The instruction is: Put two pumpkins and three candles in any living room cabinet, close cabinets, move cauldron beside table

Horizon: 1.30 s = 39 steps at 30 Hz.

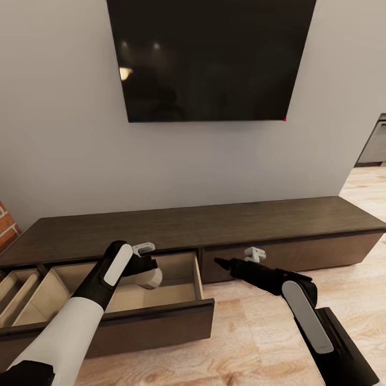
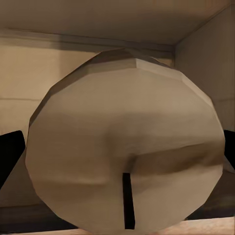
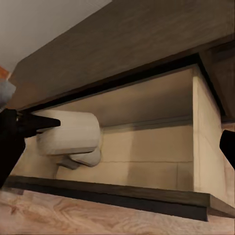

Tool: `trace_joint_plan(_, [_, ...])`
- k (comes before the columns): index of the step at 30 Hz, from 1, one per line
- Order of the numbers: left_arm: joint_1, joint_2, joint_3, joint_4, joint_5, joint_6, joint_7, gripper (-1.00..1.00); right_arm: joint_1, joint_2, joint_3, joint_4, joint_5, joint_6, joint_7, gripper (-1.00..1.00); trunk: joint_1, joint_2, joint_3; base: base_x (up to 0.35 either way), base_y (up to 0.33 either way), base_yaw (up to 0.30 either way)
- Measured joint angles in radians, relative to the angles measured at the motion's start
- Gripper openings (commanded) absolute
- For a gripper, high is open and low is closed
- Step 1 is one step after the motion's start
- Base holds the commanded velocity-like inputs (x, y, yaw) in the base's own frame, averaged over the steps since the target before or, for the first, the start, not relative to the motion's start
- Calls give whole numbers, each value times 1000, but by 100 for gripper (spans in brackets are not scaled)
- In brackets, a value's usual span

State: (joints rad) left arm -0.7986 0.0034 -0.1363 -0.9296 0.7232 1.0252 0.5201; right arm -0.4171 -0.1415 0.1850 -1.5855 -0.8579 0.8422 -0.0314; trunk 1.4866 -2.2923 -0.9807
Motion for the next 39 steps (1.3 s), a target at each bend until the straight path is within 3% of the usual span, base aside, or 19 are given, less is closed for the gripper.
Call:
trace_joint_plan(2, [0, 0, 0, 10, 1, -6, 1, -100, 0, -2, -24, 0, -20, 42, 78, 100, 0, 0, 0, 0, 0, 0])
trace_joint_plan(7, [0, 2, 1, 31, 1, -11, 0, -100, 2, -1, -155, 0, -39, 135, 220, 100, 0, 0, 0, 99, 0, 0])
trace_joint_plan(11, [0, 2, 1, 35, 2, -12, -2, -100, 2, 0, -196, -1, -41, 192, 320, 100, 0, 0, 0, 222, 0, 0])
trace_joint_plan(21, [0, 3, 9, 37, 7, -12, -2, -100, -5, 0, -206, -1, -50, 201, 374, 100, 0, 0, 0, 58, -12, 0])
trace_joint_plan(23, [0, 3, 52, 40, 13, -12, 2, -100, -7, -1, -203, -1, -71, 201, 375, 100, 0, 0, 0, 17, -13, 0])
trace_joint_plan(24, [0, 2, 96, 42, 19, -13, 5, -100, -7, -2, -201, -1, -91, 201, 376, 100, 0, 0, 0, 10, -8, 0])
trace_joint_plan(26, [0, 2, 152, 44, 17, -14, 8, -100, -8, -2, -198, -1, -115, 201, 376, 100, 0, 0, 0, 6, -5, 0])
trace_joint_plan(28, [0, 2, 184, 44, 19, -15, 9, -100, -8, -2, -196, 0, -127, 201, 376, 100, 0, 0, 0, 8, -2, 0])
trace_joint_plan(33, [0, 2, 213, 45, 23, -15, 3, -100, -9, -3, -194, 2, -137, 202, 375, 100, 0, 0, 0, 145, -1, 0])
trace_joint_plan(39, [0, 0, 217, 47, 17, -98, 12, -100, -9, -3, -193, 6, -138, 202, 369, 100, 0, 0, 0, 49, 0, 0])
